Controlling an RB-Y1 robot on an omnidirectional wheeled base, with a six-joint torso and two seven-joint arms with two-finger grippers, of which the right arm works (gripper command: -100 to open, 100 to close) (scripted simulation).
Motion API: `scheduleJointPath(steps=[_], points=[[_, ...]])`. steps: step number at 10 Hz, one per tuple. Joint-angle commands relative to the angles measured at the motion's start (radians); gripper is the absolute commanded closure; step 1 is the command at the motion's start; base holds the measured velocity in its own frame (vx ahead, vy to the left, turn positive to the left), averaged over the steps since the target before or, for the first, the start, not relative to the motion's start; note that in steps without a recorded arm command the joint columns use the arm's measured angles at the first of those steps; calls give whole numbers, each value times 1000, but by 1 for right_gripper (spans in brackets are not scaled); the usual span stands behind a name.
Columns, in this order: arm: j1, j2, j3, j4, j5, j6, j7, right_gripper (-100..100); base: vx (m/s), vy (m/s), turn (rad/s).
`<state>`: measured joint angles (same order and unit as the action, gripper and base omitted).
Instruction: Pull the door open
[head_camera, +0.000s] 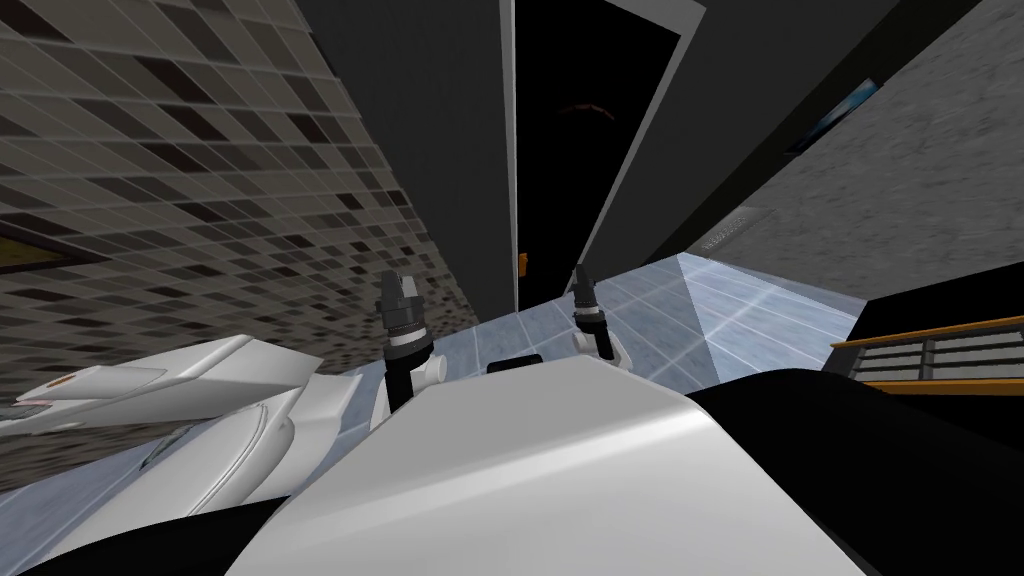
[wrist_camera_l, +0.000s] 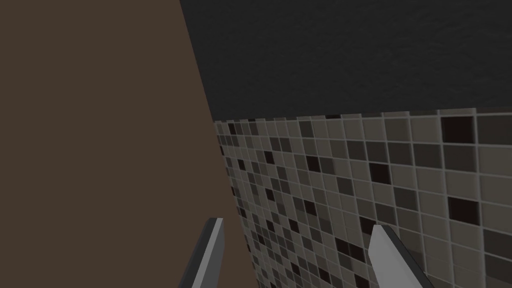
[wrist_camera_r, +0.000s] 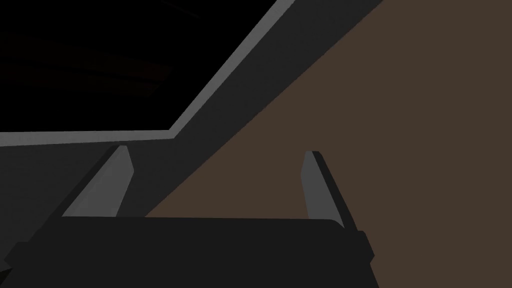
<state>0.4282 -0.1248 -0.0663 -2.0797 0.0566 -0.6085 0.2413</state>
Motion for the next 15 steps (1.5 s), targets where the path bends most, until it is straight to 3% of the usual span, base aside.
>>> scheduleJointPath(steps=[1,15], points=[[-14,-8,0,41,25,4,29,-100,100,9,22],[-140,-97,-20,379,231,48,261,-100,92,9,20]])
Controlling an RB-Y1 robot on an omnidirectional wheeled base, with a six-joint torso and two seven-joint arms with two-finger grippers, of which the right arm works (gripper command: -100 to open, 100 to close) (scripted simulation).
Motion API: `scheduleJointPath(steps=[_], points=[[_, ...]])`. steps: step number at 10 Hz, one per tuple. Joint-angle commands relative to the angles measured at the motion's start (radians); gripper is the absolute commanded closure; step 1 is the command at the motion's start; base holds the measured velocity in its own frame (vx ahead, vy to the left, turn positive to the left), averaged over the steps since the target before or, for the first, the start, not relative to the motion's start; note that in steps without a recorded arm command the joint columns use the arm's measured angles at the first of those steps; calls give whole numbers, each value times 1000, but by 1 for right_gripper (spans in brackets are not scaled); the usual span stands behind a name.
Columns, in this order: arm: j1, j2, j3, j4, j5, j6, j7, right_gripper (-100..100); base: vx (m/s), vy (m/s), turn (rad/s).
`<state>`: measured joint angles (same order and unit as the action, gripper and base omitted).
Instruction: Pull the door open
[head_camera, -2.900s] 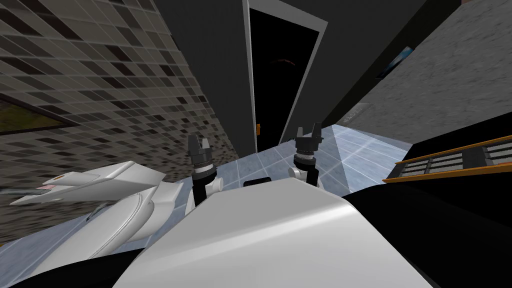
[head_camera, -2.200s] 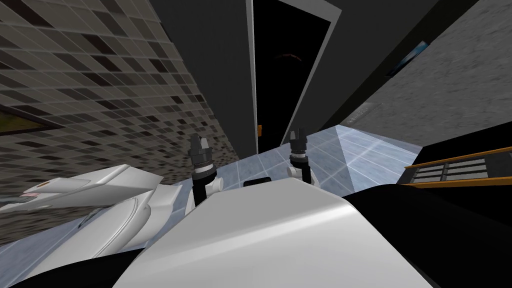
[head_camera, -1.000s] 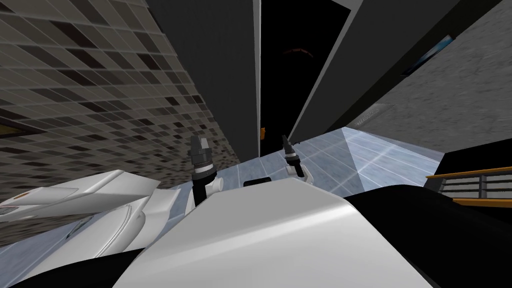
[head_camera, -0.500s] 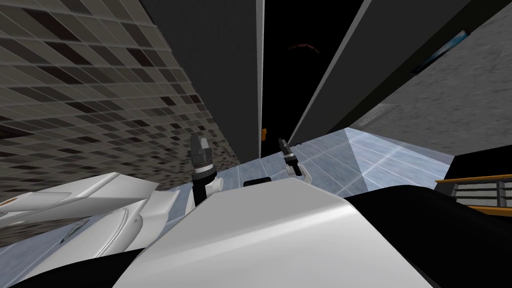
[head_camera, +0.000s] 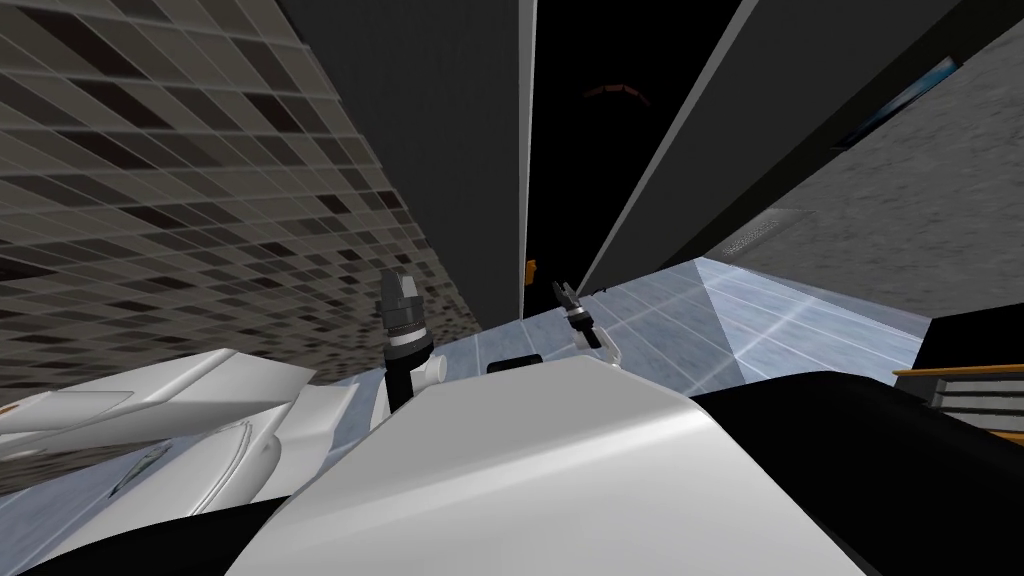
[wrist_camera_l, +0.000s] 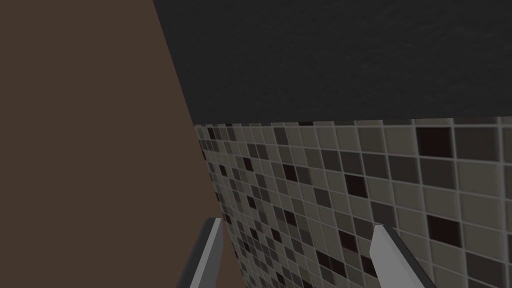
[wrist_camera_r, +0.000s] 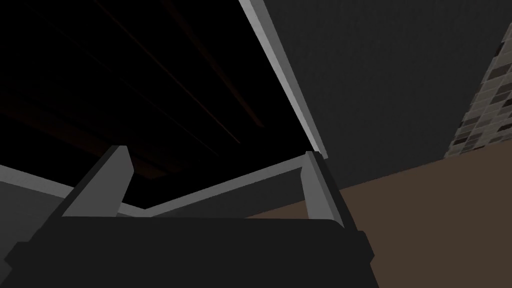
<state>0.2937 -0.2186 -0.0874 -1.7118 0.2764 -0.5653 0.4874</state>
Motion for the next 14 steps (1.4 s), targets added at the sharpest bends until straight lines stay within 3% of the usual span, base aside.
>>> scheduleJointPath(steps=[1,14], points=[[-15,-10,-1,40,27,8,32,-100,110,14,23],[-122,-83,-18,330,202,46,229,-100,101,2,18]])
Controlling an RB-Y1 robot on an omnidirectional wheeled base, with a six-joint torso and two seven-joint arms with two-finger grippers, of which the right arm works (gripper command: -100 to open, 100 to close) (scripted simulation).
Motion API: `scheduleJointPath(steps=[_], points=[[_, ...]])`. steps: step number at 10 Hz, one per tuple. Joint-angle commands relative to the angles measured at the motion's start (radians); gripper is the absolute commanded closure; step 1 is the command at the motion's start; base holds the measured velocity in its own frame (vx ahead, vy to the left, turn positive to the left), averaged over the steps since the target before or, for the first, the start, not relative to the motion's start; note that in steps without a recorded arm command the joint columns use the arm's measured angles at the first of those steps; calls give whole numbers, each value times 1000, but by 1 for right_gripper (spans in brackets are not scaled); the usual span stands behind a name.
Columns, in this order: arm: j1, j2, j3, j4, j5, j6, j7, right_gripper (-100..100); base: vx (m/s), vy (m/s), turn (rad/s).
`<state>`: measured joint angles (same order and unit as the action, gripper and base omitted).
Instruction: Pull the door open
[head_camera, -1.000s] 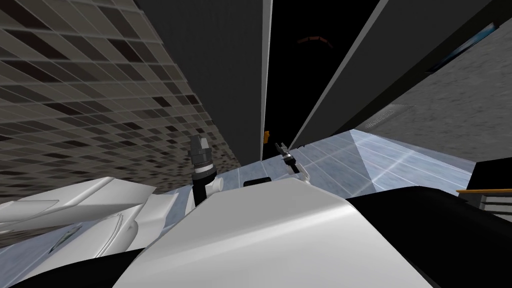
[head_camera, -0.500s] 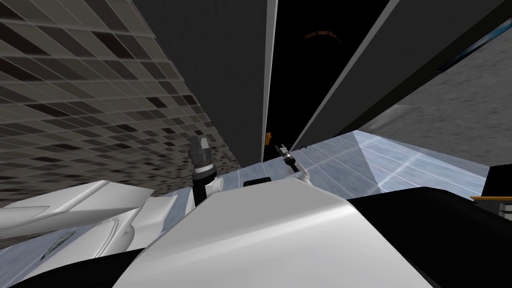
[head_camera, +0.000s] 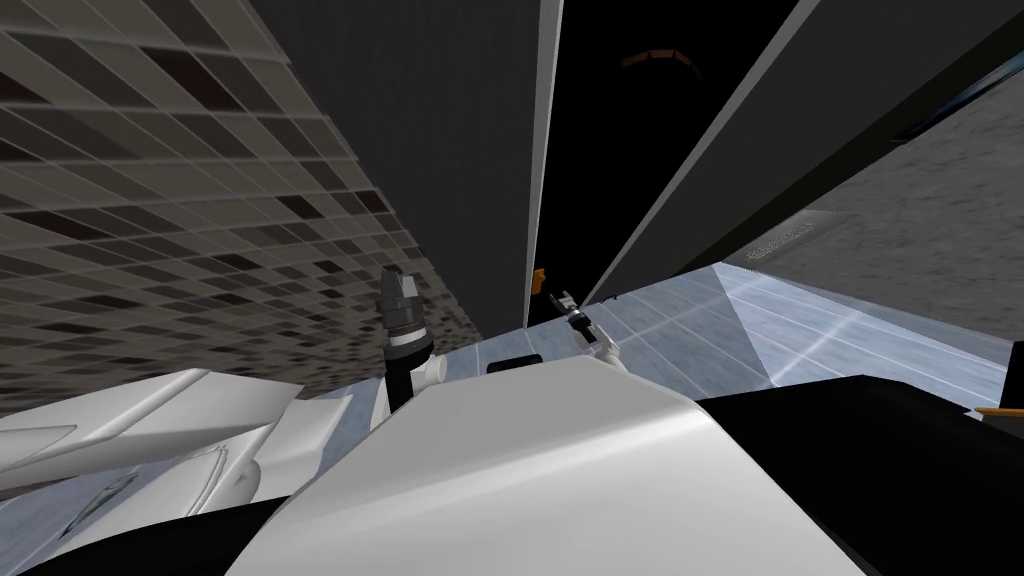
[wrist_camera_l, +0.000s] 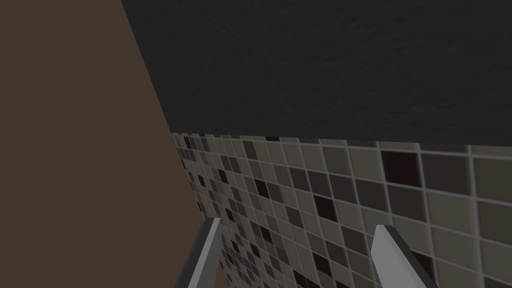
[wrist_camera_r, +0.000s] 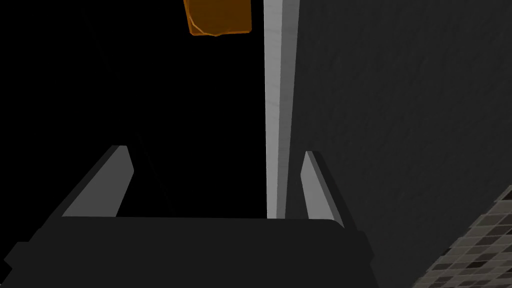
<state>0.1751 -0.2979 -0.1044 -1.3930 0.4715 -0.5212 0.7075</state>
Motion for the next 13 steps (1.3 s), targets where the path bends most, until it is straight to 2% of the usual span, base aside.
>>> scheduleJointPath(steps=[1,4,5,6,7,10,11,12,13], points=[[-13,-11,-2,36,22,5,26,-100,119,17,24],[-27,-20,-5,75,46,10,52,-100,87,3,11],[-25,-22,-3,63,41,14,42,-100,32,-1,3],[-55,10,-22,84,44,39,74,-100,83,-31,225],[-65,21,-29,90,45,47,84,-100,114,-84,199],[-126,91,-69,129,52,100,147,-100,168,-74,214],[-140,106,-78,138,53,112,161,-100,146,-86,175],[-129,94,-70,127,52,105,148,-100,68,-40,34],[-129,94,-70,127,52,105,148,100,-5,5,-27]])
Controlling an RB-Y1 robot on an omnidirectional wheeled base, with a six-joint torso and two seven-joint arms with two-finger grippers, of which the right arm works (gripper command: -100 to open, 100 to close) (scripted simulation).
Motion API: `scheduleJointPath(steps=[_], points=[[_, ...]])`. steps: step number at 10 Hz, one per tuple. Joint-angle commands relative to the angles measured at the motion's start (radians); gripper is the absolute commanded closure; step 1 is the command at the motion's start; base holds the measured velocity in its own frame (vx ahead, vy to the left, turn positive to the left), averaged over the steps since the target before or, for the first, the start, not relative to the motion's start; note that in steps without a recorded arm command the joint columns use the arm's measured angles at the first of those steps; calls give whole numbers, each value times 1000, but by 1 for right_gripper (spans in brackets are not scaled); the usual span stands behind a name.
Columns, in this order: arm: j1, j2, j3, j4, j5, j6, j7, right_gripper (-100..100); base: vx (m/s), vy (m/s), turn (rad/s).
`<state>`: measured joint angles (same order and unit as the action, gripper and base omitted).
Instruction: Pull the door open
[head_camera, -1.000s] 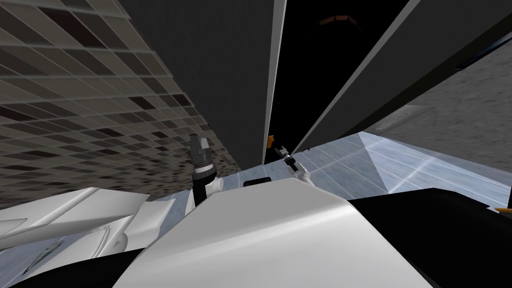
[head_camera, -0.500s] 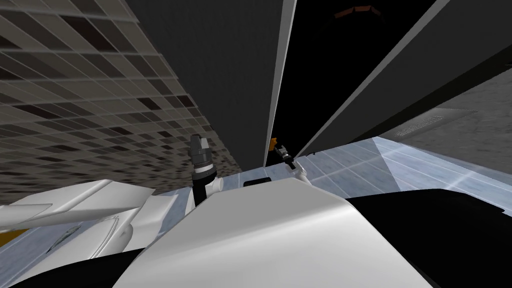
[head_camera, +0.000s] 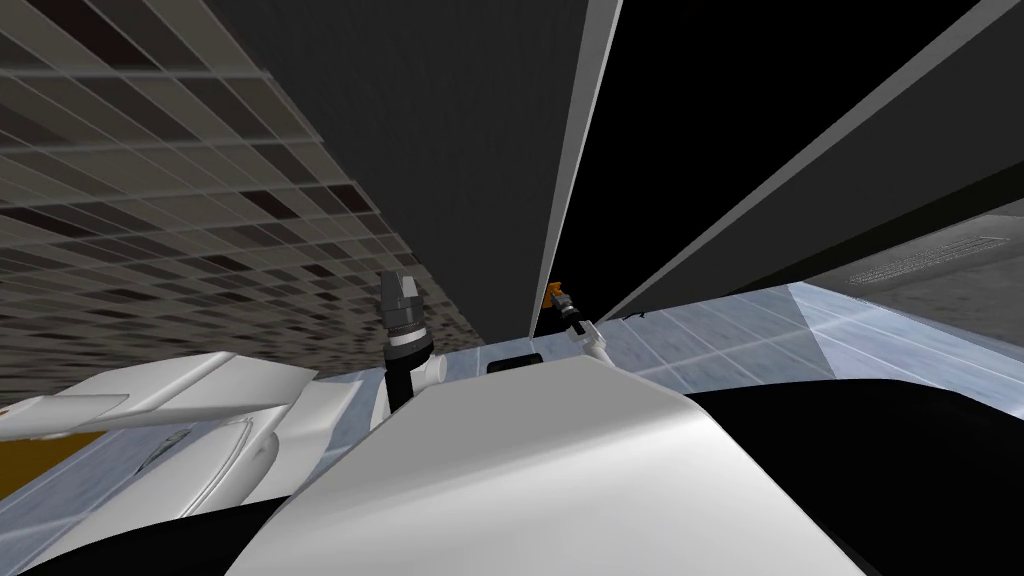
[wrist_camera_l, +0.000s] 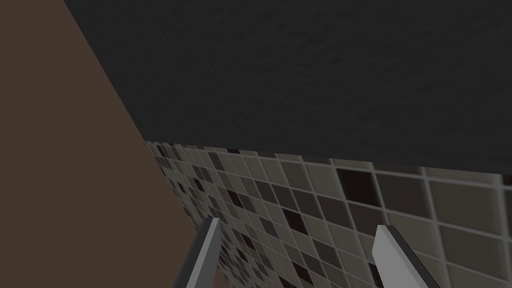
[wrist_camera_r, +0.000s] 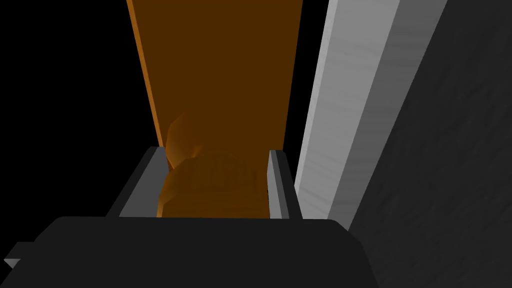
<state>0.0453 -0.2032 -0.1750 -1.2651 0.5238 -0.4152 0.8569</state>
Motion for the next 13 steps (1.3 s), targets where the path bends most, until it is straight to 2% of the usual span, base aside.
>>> scheduleJointPath(steps=[1,5,13], points=[[1,-1,0,0,0,-1,-2,100,-24,16,-8],[1,-1,0,0,0,-1,-2,100,-10,2,-2],[30,-7,11,-20,-93,4,-190,100,-23,-14,53]])
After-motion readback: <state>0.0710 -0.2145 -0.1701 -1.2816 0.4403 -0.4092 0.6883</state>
